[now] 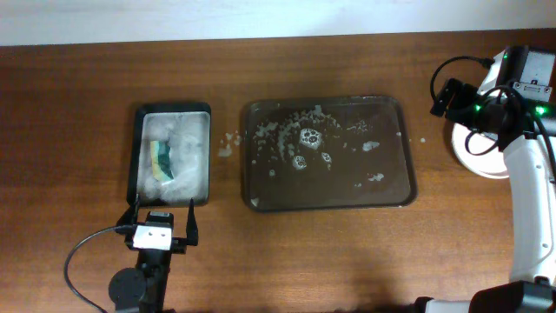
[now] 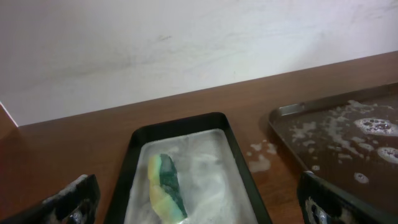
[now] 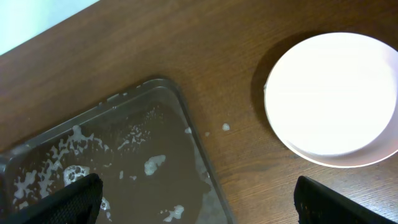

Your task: Clean dirty plates on tray and stack at the side

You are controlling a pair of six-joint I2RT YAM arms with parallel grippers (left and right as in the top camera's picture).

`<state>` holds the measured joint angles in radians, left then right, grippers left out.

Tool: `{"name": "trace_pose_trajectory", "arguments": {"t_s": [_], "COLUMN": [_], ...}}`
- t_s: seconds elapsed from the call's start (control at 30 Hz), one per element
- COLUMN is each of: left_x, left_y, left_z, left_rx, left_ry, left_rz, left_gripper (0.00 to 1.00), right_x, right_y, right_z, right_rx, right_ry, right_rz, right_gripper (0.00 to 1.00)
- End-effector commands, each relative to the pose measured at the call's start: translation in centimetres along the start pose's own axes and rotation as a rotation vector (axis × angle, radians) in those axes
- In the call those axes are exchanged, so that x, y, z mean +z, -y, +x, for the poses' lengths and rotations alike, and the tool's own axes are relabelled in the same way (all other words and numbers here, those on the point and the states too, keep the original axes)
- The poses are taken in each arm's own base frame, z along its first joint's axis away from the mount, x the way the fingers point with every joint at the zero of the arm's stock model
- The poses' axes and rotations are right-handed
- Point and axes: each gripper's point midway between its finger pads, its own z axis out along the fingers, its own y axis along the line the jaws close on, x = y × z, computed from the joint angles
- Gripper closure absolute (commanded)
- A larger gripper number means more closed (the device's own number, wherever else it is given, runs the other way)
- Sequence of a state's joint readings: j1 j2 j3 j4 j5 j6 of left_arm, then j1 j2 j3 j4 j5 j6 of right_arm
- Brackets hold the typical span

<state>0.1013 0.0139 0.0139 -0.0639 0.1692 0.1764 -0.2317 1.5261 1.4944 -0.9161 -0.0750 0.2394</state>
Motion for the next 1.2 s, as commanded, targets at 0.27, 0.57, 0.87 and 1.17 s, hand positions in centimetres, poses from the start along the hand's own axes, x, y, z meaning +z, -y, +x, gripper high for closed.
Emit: {"name": "trace_pose_trajectory", "arguments": {"t_s": [0.27,0.57,0.87,1.17], "left_x": [0.0,0.0,0.0,0.0], "left_y": [0.1,0.1,0.1,0.1], "left_z": [0.1,0.1,0.1,0.1], "left_rx": [0.012,0.012,0.012,0.012], "left_ry": [0.003,0.003,0.003,0.003], "left_rz": [0.006,0.006,0.006,0.006], "left_gripper": [0.01,0.01,0.01,0.01], "right_x": [0.2,0.3,-5.5,-10.2], "right_y": [0.1,0.3,-1.9,-7.2], "right_z": [0.0,0.0,-0.5,0.6], "right_rx": [-0.001,-0.001,-0.078,-0.195], "right_ry": [-0.004,-0.003,0.147,0.476], "right_rz": [0.009,0.018,0.031,-0.131], "right_gripper": [0.02,0.02,0.01,0.02]}}
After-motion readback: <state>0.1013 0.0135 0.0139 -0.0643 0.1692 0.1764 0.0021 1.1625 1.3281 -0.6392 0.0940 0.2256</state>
